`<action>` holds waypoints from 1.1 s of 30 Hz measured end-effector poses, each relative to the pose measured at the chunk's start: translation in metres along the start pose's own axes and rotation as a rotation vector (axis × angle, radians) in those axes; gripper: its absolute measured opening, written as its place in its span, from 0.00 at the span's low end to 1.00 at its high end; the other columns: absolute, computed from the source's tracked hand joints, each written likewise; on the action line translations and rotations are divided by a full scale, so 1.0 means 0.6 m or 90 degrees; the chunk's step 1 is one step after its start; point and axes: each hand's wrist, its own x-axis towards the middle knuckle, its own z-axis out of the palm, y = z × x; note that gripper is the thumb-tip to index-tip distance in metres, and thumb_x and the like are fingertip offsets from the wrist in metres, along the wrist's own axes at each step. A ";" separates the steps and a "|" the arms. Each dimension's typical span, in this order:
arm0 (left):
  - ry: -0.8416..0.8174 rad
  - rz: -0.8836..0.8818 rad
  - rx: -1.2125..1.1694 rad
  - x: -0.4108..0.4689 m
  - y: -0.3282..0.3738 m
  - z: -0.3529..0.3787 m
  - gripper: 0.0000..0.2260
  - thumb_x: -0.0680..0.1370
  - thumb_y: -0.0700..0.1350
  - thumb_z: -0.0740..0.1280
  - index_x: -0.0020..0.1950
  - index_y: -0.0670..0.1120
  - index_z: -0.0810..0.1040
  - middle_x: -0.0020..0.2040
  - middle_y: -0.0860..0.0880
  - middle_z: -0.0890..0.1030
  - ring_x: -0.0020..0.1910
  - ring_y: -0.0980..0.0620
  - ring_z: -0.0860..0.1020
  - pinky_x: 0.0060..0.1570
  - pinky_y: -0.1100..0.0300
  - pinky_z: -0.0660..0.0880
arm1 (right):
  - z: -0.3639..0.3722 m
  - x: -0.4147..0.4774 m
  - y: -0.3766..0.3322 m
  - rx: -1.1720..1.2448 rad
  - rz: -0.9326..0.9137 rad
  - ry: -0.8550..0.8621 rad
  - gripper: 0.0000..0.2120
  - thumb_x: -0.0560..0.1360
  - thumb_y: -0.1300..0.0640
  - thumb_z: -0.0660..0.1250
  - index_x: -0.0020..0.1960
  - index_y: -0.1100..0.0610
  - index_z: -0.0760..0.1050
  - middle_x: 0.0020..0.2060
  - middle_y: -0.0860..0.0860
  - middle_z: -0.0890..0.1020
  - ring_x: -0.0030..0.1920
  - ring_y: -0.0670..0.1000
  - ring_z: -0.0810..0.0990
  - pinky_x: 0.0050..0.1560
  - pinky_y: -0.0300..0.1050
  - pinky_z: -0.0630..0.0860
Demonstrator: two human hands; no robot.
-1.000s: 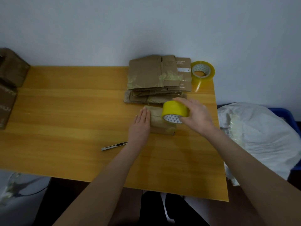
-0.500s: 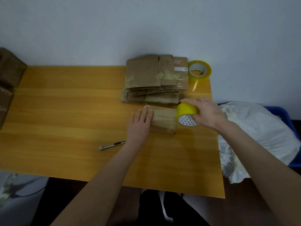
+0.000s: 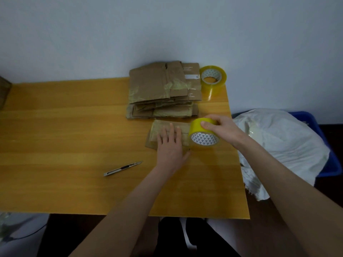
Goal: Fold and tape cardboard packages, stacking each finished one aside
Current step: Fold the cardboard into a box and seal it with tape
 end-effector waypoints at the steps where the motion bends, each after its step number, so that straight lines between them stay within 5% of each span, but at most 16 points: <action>1: 0.007 0.008 -0.010 0.003 0.005 0.003 0.39 0.80 0.63 0.53 0.77 0.42 0.38 0.77 0.39 0.39 0.76 0.37 0.41 0.72 0.41 0.39 | 0.001 0.000 -0.003 0.001 -0.002 0.003 0.11 0.76 0.46 0.66 0.56 0.48 0.78 0.51 0.48 0.82 0.52 0.49 0.80 0.56 0.50 0.78; 7: 0.014 0.025 0.013 0.016 -0.022 0.012 0.35 0.82 0.59 0.53 0.78 0.43 0.39 0.78 0.43 0.40 0.77 0.40 0.41 0.73 0.42 0.40 | 0.000 -0.002 -0.007 0.013 0.010 -0.012 0.15 0.77 0.45 0.65 0.57 0.53 0.79 0.50 0.48 0.82 0.52 0.47 0.80 0.47 0.38 0.75; 12: 0.004 0.018 0.016 0.017 -0.023 0.008 0.36 0.81 0.61 0.53 0.78 0.42 0.39 0.78 0.42 0.40 0.77 0.40 0.41 0.73 0.42 0.41 | 0.005 0.005 -0.007 -0.025 0.031 0.010 0.19 0.73 0.43 0.70 0.57 0.54 0.80 0.50 0.50 0.82 0.51 0.49 0.80 0.54 0.46 0.77; 20: 0.017 0.022 0.009 0.016 -0.030 0.010 0.35 0.79 0.63 0.54 0.78 0.49 0.40 0.78 0.44 0.40 0.77 0.40 0.42 0.72 0.38 0.42 | 0.005 0.005 0.016 -0.153 0.074 0.009 0.19 0.75 0.44 0.67 0.59 0.57 0.78 0.48 0.53 0.81 0.51 0.54 0.79 0.51 0.48 0.76; 26: 0.035 -0.015 -0.011 0.018 -0.012 0.001 0.32 0.79 0.63 0.56 0.78 0.54 0.46 0.79 0.43 0.44 0.77 0.39 0.45 0.70 0.34 0.45 | 0.026 0.007 -0.002 -0.206 0.114 0.012 0.28 0.76 0.46 0.66 0.71 0.59 0.68 0.63 0.58 0.75 0.59 0.56 0.75 0.57 0.49 0.72; 33: 0.041 -0.007 0.008 0.022 -0.017 0.005 0.30 0.80 0.61 0.54 0.78 0.53 0.47 0.79 0.42 0.44 0.77 0.38 0.45 0.70 0.33 0.45 | 0.022 0.009 -0.006 -0.177 0.125 0.000 0.27 0.76 0.48 0.66 0.71 0.60 0.69 0.65 0.59 0.75 0.62 0.58 0.74 0.58 0.50 0.73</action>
